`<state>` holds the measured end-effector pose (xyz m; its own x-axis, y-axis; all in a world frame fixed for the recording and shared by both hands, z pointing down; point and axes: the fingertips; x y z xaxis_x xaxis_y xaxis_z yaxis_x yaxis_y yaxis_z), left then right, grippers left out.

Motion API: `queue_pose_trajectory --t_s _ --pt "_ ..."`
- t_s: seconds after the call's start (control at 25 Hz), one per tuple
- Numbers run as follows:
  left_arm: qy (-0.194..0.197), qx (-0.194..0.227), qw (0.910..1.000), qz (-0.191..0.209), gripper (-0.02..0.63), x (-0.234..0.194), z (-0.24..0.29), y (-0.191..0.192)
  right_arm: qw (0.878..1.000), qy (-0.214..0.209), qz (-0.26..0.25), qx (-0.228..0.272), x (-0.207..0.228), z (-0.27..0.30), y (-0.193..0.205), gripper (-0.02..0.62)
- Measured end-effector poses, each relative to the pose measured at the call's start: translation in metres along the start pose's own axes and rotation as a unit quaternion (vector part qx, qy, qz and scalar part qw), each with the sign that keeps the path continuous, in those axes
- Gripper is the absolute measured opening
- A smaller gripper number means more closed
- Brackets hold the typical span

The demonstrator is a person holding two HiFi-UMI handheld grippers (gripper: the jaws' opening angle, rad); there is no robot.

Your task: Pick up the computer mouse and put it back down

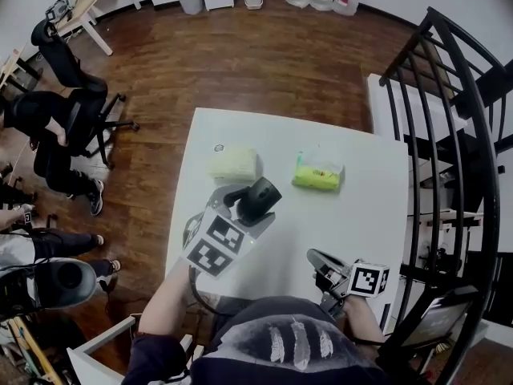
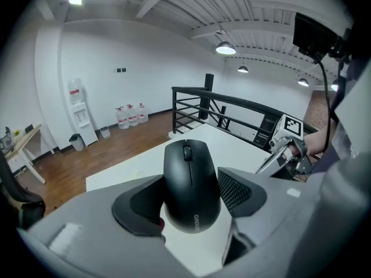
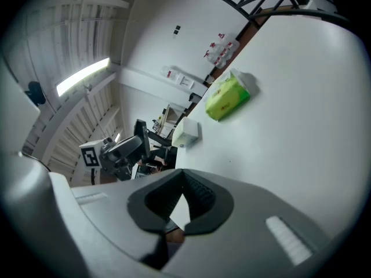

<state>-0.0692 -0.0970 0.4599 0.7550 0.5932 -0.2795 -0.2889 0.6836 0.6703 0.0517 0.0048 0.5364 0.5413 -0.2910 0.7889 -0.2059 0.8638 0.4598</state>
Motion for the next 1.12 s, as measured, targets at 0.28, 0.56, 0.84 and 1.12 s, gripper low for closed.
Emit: queue_pose_trajectory --t_s 0.28,0.56,0.84,1.12 --pt "-0.001 -0.033 0.9991 -0.026 0.308 -0.023 0.031 0.017 1.000 0.013 0.009 -0.007 0.009 0.007 -0.005 0.003" --pt "-0.014 -0.060 0.9975 -0.035 0.308 -0.032 0.065 0.039 1.000 0.009 0.015 -0.013 0.018 0.012 -0.008 0.003" --pt "-0.022 -0.094 0.9942 -0.047 0.308 -0.039 0.099 0.069 0.999 0.009 0.022 -0.025 0.026 0.013 -0.006 0.003" --pt "-0.025 -0.132 0.9897 -0.049 0.308 -0.042 0.128 0.099 0.999 0.016 0.025 -0.032 0.035 0.012 -0.003 0.003"
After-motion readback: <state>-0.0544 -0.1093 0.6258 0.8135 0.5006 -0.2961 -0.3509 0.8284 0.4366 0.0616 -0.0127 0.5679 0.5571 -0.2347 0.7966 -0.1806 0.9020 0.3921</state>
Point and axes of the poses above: the fingertips, and each gripper's own axes: z forward along the fingers, x to its right, y out of its underside, and after that the axes turned 15 degrees about -z, right-handed
